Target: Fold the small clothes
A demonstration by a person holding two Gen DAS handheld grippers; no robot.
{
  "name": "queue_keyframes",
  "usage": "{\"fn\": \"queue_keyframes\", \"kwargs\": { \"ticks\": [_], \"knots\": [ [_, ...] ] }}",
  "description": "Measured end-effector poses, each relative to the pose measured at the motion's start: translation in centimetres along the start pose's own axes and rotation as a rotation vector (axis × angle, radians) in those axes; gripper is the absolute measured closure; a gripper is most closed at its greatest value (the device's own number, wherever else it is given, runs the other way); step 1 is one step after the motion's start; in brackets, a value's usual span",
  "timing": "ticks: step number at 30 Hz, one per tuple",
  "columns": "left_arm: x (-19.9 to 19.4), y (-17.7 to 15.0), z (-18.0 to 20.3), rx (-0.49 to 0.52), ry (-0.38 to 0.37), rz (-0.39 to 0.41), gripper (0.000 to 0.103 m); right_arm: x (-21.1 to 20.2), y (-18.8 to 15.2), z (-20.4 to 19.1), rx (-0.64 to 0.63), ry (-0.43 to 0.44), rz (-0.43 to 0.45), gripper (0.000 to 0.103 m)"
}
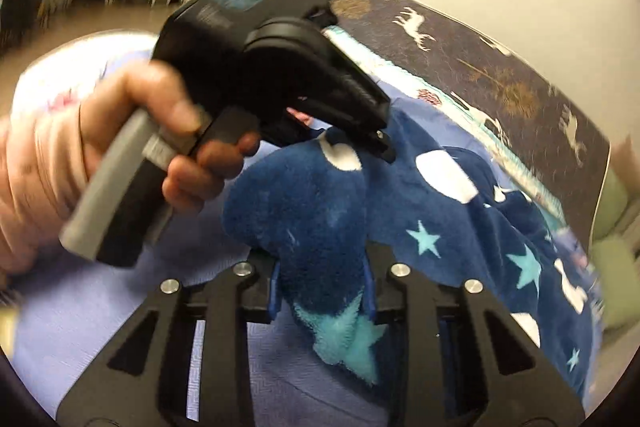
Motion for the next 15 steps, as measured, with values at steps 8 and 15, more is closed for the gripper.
{"fn": "queue_keyframes", "kwargs": {
  "ticks": [8,15],
  "knots": [
    [-0.2,2.1,7.1,0.112,0.039,0.009,0.071,-5.0,1.0,5.5,0.213,0.050,0.094,0.075],
    [2.5,3.1,13.5,0.219,0.104,-0.028,0.071,-8.1,0.0,10.9,0.362,0.049,0.160,0.076]
  ]
}}
Point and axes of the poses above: each gripper's, at about its wrist camera, not at the fingertips, and x roughly the way its jaws point, z to its right, y to its top, the point moved 9 cm from there along x, roughly the way its jaws point, and after that the axes turned 10 degrees about -z, right-handed, at the moved point
